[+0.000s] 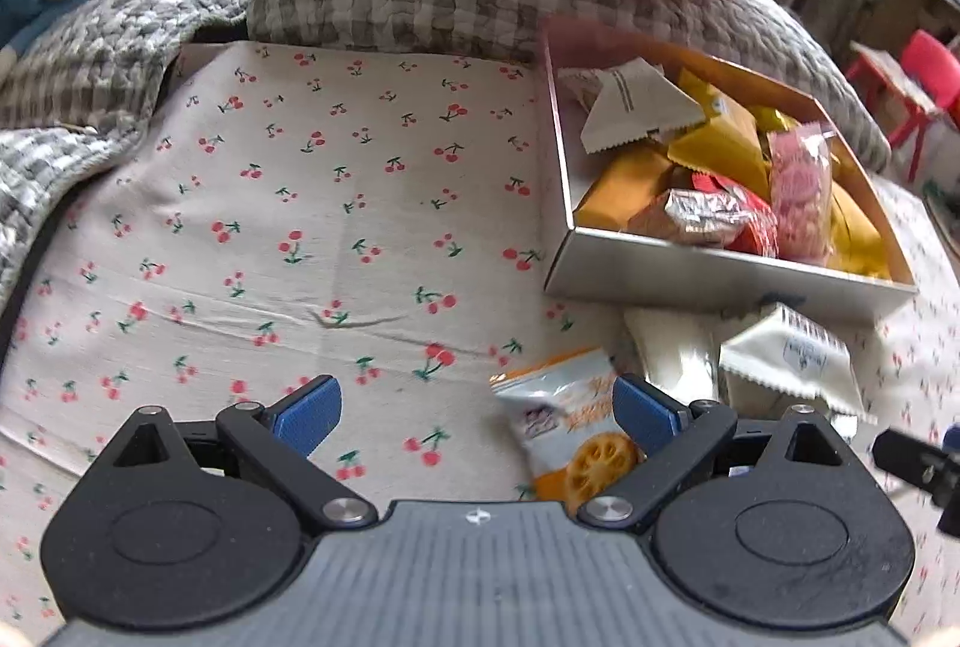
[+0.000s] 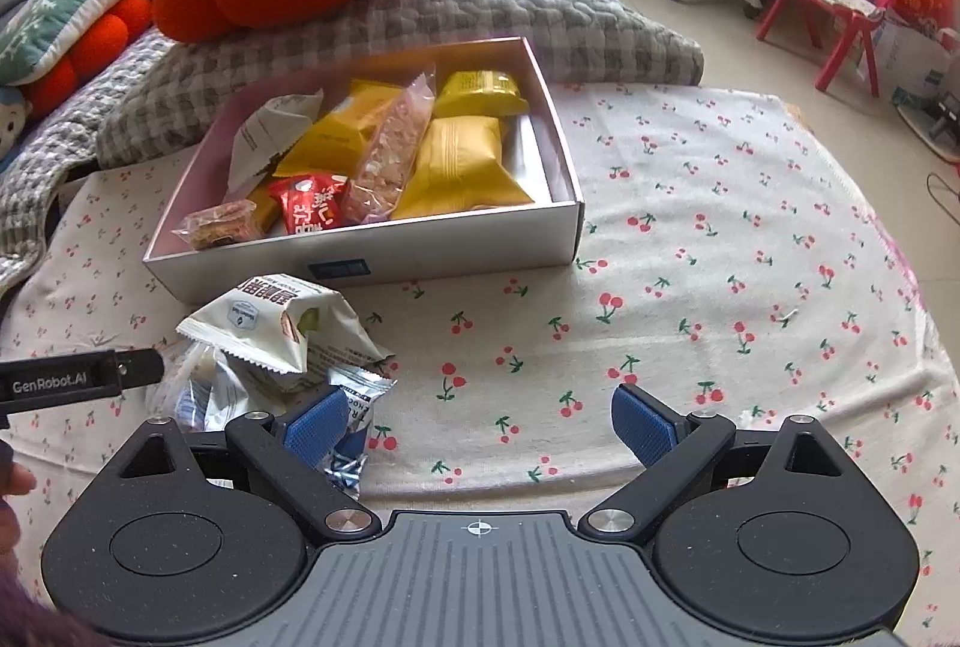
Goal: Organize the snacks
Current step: 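Approach the orange biscuit bag with the left tool while the right tool approaches a silver wrapper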
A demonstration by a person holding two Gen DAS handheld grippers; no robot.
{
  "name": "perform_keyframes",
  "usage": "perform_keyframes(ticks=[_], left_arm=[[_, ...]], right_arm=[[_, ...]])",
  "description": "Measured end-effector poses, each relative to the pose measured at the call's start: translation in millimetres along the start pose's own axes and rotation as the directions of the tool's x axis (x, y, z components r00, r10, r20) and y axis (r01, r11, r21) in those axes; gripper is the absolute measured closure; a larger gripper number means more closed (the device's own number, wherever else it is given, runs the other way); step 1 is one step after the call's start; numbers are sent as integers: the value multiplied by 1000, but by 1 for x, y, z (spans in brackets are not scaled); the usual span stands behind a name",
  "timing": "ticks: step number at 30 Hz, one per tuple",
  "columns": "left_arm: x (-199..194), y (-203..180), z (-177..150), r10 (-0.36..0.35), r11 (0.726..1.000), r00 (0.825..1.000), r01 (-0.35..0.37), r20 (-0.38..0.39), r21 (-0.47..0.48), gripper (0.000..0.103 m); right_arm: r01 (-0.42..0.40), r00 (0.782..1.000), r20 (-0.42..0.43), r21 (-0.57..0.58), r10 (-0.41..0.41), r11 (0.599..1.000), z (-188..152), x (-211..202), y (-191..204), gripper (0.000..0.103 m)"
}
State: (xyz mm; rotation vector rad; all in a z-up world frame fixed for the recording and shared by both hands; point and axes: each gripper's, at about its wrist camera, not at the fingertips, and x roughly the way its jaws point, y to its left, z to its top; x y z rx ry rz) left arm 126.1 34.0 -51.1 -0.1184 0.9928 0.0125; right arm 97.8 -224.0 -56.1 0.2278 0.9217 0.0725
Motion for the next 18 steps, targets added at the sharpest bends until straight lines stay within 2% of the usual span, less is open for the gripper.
perform_keyframes(ticks=[8, 14, 18], left_arm=[[15, -8, 2, 6, 998, 1000, -7, -18, -57, 11], [16, -14, 2, 11, 1000, 1000, -12, -17, -24, 13], [15, -13, 1, 11, 1000, 1000, -11, -20, 4, 20]], right_arm=[[-9, 999, -44, 50, 11, 999, 1, 18, 3, 7], [-26, 998, -61, 63, 30, 998, -1, 26, 8, 7], [-38, 997, -69, 69, 43, 997, -2, 31, 14, 7]])
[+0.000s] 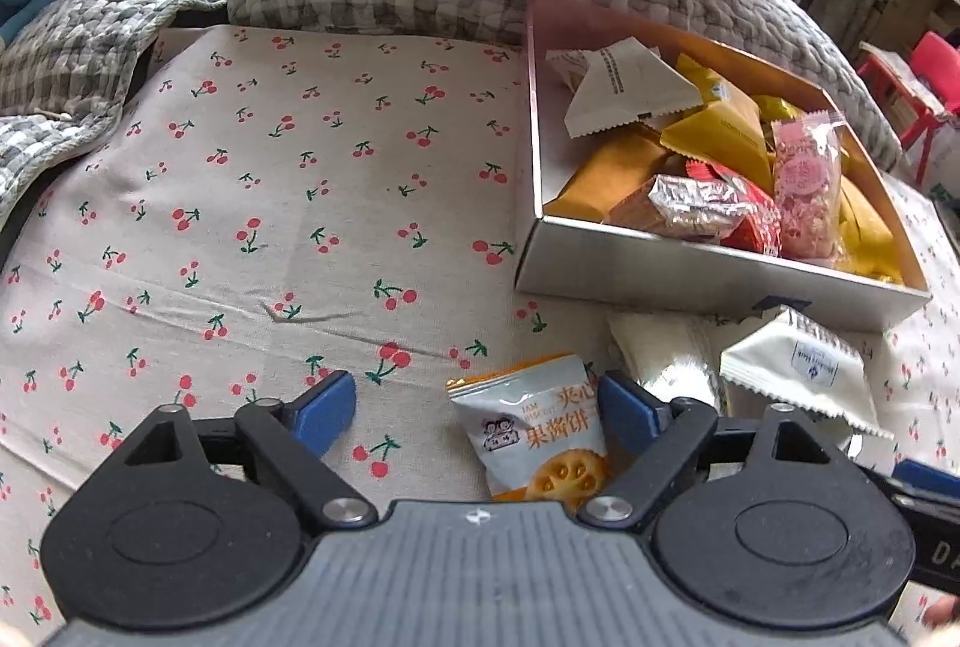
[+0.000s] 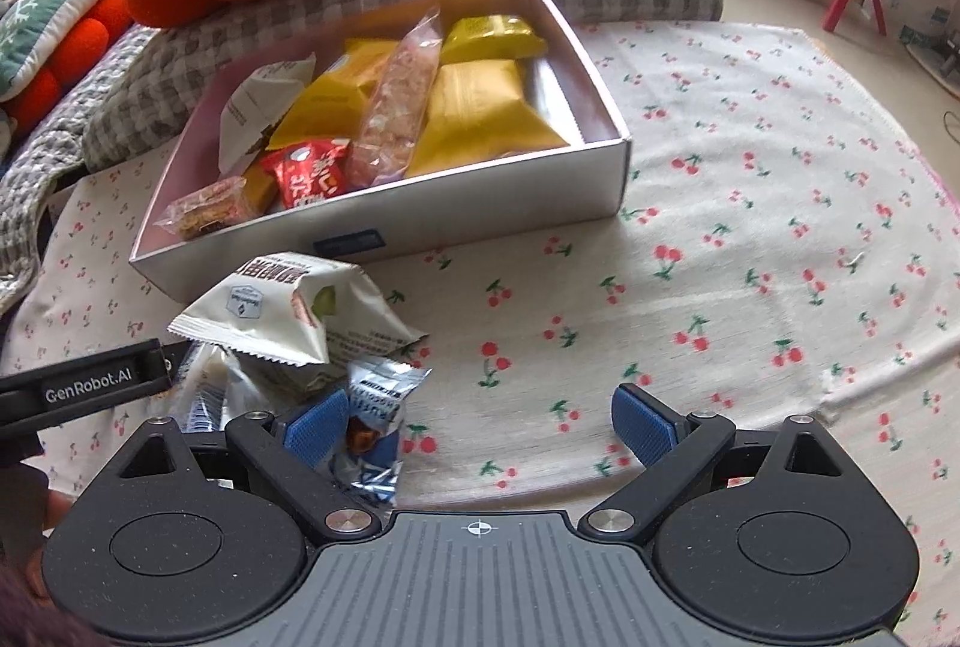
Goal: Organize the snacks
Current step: 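Approach the orange biscuit bag with the left tool while the right tool approaches a silver wrapper, then grasp the orange biscuit bag with the left tool while the right tool grasps the silver truffle wrapper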
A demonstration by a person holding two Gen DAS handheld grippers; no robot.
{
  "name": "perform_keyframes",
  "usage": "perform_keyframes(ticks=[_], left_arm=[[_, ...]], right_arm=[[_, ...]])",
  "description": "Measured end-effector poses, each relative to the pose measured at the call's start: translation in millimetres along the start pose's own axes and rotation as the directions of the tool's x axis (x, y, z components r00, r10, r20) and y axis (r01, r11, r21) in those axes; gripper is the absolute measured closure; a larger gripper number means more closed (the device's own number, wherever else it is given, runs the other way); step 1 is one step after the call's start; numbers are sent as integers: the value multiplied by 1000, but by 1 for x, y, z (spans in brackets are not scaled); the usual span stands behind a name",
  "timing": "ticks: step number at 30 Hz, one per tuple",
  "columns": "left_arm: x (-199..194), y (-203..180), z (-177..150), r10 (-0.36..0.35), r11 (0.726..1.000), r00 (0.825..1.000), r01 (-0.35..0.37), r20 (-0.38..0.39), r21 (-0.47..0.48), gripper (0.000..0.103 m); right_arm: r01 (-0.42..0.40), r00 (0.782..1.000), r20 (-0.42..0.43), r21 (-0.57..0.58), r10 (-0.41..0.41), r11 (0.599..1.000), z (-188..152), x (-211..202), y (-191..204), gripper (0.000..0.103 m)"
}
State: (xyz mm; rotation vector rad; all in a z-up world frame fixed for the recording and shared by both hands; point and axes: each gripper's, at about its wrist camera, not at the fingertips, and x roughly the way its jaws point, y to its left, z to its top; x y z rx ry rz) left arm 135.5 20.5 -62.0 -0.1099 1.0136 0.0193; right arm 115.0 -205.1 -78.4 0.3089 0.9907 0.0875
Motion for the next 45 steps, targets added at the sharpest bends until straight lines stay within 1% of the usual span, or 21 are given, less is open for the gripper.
perform_keyframes(ticks=[4, 6, 8, 11, 13, 17, 19, 20, 22, 26, 29, 30, 31, 32, 34, 39, 42, 43, 44, 45], left_arm=[[-1, -1, -4, 26, 996, 1000, -25, -3, 81, 25], [-2, 0, -6, 34, 992, 999, -33, -2, 125, 24], [-3, 5, -7, 20, 989, 1000, -19, -6, 149, 24], [-6, 11, -8, 10, 985, 1000, -8, -12, 173, 25], [-7, 15, -9, 9, 981, 1000, -6, -13, 195, 28], [-11, 24, -9, 42, 973, 999, -40, -3, 227, 28], [-14, 29, -9, 50, 976, 999, -46, -14, 211, 30], [-15, 31, -9, 51, 980, 998, -45, -25, 194, 29], [-17, 34, -8, 39, 988, 998, -31, -54, 149, 22], [-24, 40, -6, -16, 999, 996, 19, -93, 32, 17], [-25, 43, -8, -63, 995, 990, 52, -128, -88, 17], [-23, 44, -9, -79, 990, 987, 62, -139, -123, 18], [-21, 44, -11, -98, 985, 984, 75, -148, -158, 22], [-20, 45, -13, -110, 979, 983, 81, -150, -187, 21], [-22, 43, -14, -87, 975, 987, 58, -131, -213, 27], [-23, 36, -18, -23, 969, 996, 1, -88, -248, 34], [-25, 30, -19, 23, 971, 998, -38, -65, -236, 43], [-25, 27, -20, 39, 973, 998, -50, -56, -227, 47], [-24, 25, -19, 49, 974, 997, -59, -51, -219, 46], [-24, 23, -19, 57, 975, 997, -65, -44, -211, 47]], right_arm=[[14, 1000, 15, -24, -14, 1000, -2, 4, 8, 7], [21, 1000, 18, -52, -20, 998, -4, 4, 10, 7], [30, 999, 18, -75, -29, 997, -4, 3, 9, 7], [60, 998, 16, -99, -59, 993, -5, 2, 3, 7], [82, 997, 12, -103, -81, 991, -6, 1, -4, 7], [105, 994, 1, -97, -106, 990, -5, -2, -20, 7], [110, 994, 2, -92, -110, 990, -5, -4, -25, 7], [105, 994, 1, -86, -105, 991, -5, -5, -27, 7], [89, 996, -1, -78, -89, 993, -4, -7, -28, 7], [75, 997, -3, -99, -76, 992, -4, -8, -21, 7], [64, 998, -11, -119, -66, 991, -6, -7, -12, 7], [63, 998, -14, -127, -65, 990, -7, -7, -9, 7], [64, 998, -14, -137, -66, 988, -8, -6, -7, 7], [65, 998, -13, -147, -68, 987, -9, -6, -5, 7], [66, 998, -7, -155, -68, 986, -10, -6, -3, 9], [71, 997, -6, -147, -72, 987, -10, -4, -6, 11], [71, 997, -5, -139, -73, 988, -9, -4, -8, 16], [75, 997, -2, -140, -77, 987, -9, -4, -8, 20], [80, 997, 1, -142, -80, 987, -9, -5, -8, 22], [81, 997, 3, -145, -82, 986, -9, -5, -8, 25]])
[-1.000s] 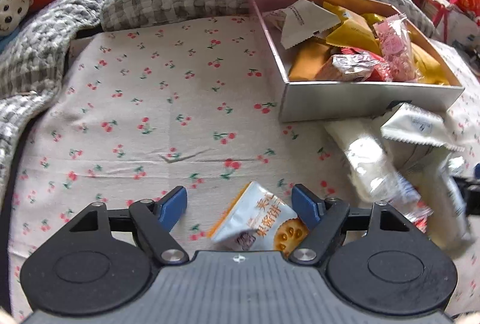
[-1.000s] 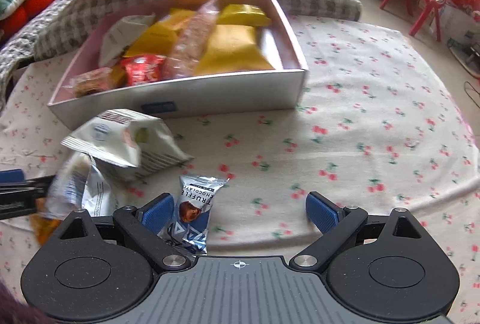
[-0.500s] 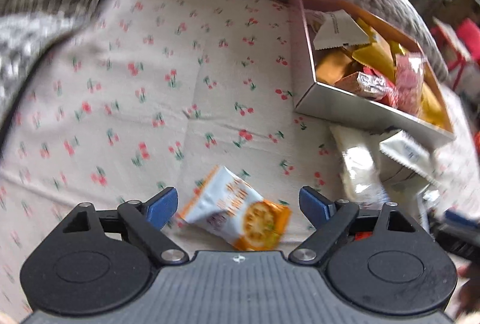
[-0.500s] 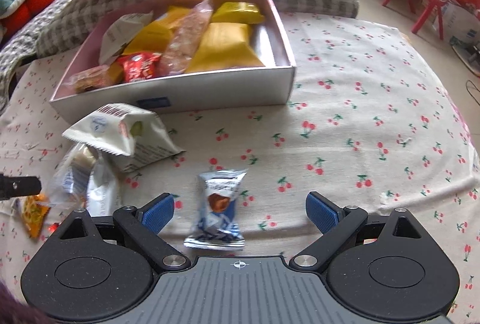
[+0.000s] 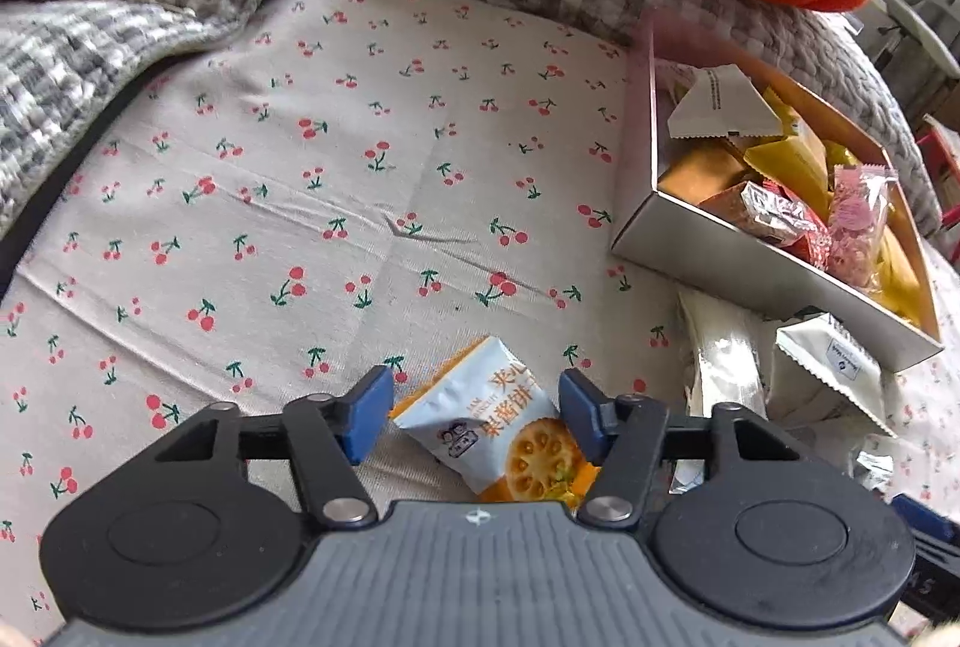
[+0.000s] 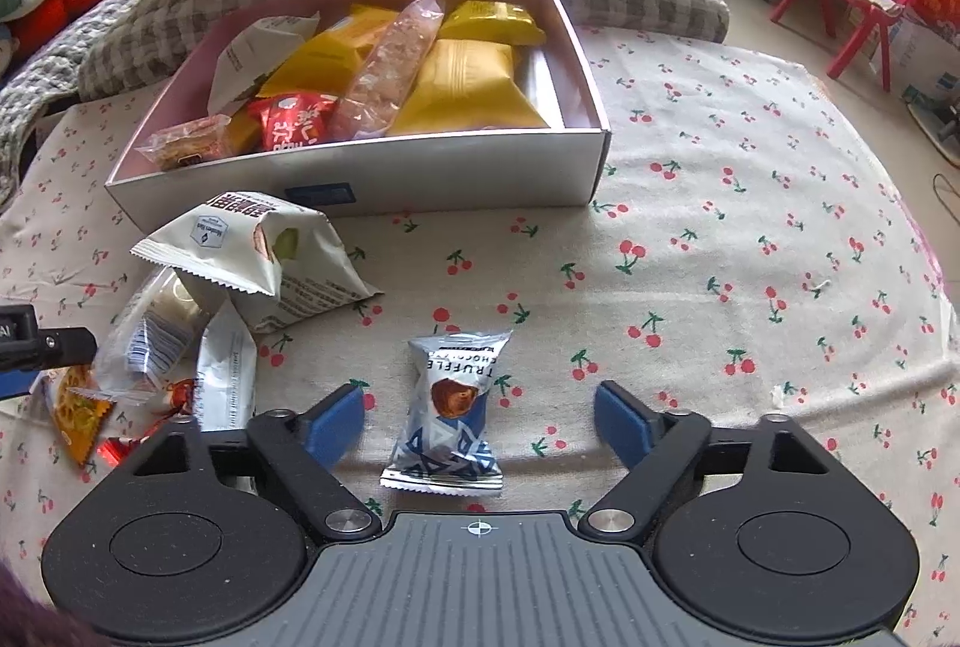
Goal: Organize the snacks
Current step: 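Grasp the orange biscuit bag with the left tool while the right tool grasps the silver truffle wrapper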
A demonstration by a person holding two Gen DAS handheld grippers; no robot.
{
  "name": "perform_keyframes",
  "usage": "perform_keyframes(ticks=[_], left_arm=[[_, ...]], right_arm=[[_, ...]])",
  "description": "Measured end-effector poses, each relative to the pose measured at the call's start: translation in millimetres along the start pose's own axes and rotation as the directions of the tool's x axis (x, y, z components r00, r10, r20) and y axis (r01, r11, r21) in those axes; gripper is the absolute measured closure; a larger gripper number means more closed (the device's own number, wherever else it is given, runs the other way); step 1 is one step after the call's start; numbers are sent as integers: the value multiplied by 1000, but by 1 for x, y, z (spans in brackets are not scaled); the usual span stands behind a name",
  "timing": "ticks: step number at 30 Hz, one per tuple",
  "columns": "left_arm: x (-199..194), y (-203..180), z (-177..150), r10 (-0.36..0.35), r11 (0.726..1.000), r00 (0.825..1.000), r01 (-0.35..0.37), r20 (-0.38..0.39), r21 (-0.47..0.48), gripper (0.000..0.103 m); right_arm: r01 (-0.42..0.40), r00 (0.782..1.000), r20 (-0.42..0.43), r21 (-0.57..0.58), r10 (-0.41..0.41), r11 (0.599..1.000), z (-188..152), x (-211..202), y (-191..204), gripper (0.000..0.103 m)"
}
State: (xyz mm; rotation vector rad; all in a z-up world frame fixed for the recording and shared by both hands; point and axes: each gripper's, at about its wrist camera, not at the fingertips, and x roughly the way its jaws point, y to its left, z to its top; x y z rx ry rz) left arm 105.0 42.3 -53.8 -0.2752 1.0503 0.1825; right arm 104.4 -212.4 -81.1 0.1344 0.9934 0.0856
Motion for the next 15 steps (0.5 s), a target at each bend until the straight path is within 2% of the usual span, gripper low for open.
perform_keyframes(ticks=[1, 5, 7, 9, 11, 13, 15], left_arm=[[0, -1, -1, 6, 1000, 1000, -6, 8, 6, 51], [-1, -1, -1, 0, 1000, 1000, 0, 21, -1, 55], [-2, 1, 0, -13, 1000, 1000, 13, 22, -14, 60], [-3, 3, 1, -24, 999, 999, 24, 26, -21, 64], [-4, 4, 2, -38, 999, 999, 38, 24, -25, 66], [-5, 5, 3, -52, 998, 998, 53, 23, -23, 69], [-4, 6, 3, -65, 998, 998, 66, 23, -22, 71]], right_arm=[[1, 1000, 2, -3, -1, 1000, 0, 0, 0, 27], [4, 1000, 8, -6, -4, 1000, 1, -1, -1, 34], [4, 1000, 13, -3, -4, 1000, 2, -2, -2, 44], [4, 1000, 16, -2, -4, 1000, 2, -2, -2, 49], [2, 1000, 20, -4, -2, 1000, 2, -3, -1, 57], [-6, 1000, 23, -14, 6, 1000, 2, -4, 0, 71], [-10, 1000, 26, -23, 10, 1000, 2, -5, 2, 80]])
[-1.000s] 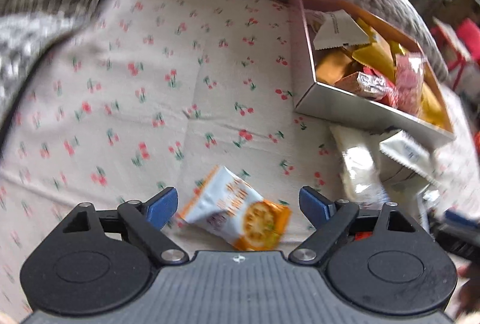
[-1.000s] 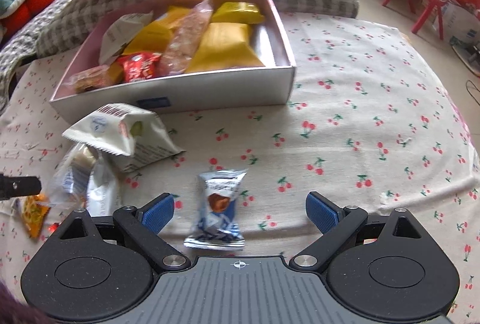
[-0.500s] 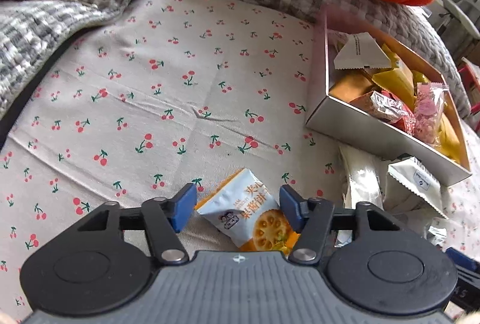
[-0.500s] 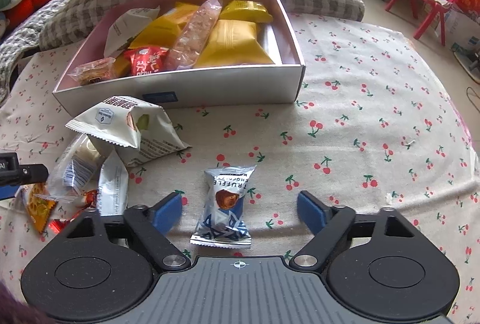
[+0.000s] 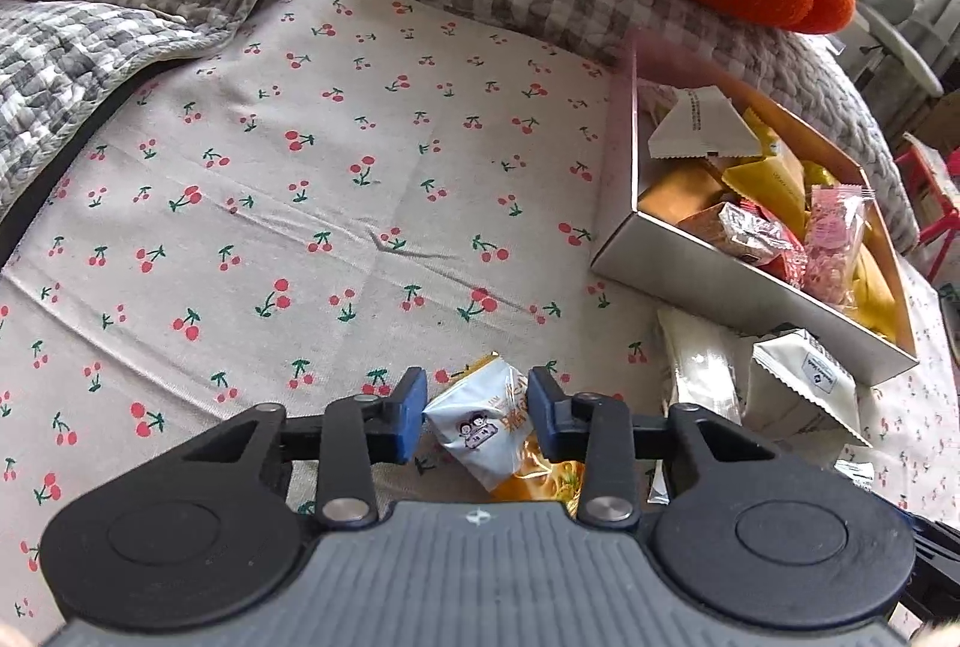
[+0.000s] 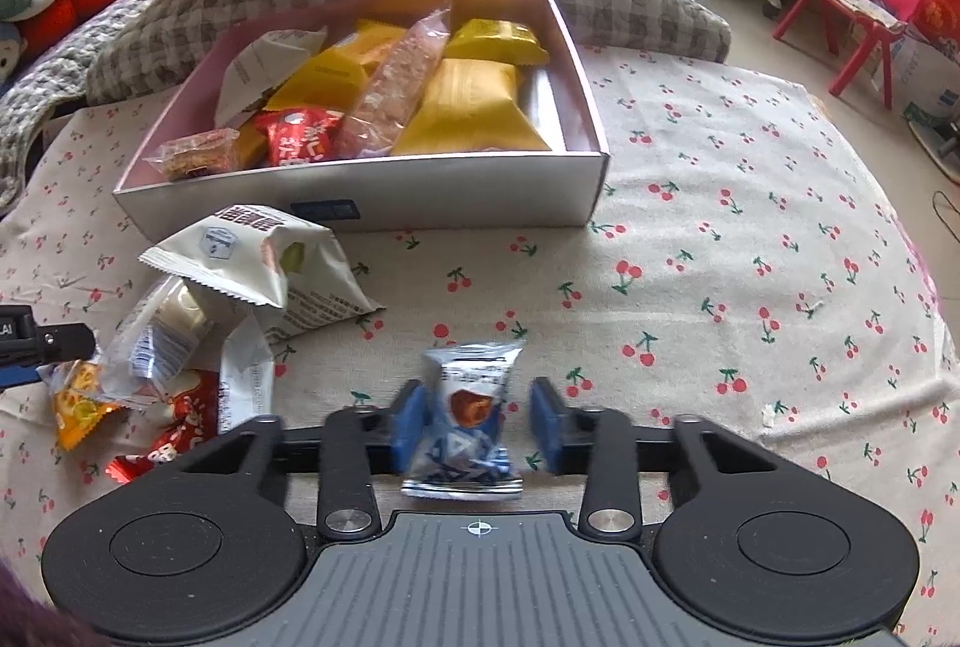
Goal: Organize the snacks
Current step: 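Grasp the orange biscuit bag with the left tool while the right tool grasps the silver truffle wrapper, then carry the biscuit bag and truffle wrapper over the box with both tools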
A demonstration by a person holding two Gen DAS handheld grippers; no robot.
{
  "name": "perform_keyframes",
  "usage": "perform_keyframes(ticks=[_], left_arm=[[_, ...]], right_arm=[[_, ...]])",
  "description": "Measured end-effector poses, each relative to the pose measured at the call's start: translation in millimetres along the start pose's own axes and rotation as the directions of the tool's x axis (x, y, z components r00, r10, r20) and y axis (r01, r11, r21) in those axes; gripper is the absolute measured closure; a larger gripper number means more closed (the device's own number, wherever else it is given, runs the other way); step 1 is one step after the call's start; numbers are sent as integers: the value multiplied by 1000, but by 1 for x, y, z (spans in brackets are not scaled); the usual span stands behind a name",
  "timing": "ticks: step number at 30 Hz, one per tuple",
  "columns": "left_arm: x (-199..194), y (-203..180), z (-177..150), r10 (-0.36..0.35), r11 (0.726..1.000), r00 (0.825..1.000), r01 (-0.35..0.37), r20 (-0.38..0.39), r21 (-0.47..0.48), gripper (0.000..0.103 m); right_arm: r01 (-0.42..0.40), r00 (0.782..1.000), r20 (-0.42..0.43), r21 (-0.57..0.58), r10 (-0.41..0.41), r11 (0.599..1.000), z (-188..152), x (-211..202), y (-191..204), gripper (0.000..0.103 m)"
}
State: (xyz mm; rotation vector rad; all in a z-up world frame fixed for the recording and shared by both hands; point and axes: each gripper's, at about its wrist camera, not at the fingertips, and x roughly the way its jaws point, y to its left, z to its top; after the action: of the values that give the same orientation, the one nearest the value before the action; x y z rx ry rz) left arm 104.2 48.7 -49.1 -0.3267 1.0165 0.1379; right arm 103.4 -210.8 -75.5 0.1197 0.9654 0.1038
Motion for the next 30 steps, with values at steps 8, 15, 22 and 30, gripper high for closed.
perform_keyframes(ticks=[8, 15, 22, 30], left_arm=[[-1, 7, 5, -80, 997, 997, 80, -1, 8, 88], [-5, 5, 7, -171, 985, 985, 171, 17, 25, 95], [-3, 6, 8, -216, 976, 976, 216, -10, 4, 96], [-4, 9, 10, -285, 958, 958, 283, -38, -44, 98]], right_arm=[[4, 1000, 0, 15, -4, 1000, 1, -2, -2, 81], [-8, 1000, 8, 36, 7, 999, 3, -7, -8, 81], [-22, 1000, 16, 57, 21, 998, 4, -13, -12, 81], [-56, 998, 27, 99, 54, 994, 8, -19, -19, 81]])
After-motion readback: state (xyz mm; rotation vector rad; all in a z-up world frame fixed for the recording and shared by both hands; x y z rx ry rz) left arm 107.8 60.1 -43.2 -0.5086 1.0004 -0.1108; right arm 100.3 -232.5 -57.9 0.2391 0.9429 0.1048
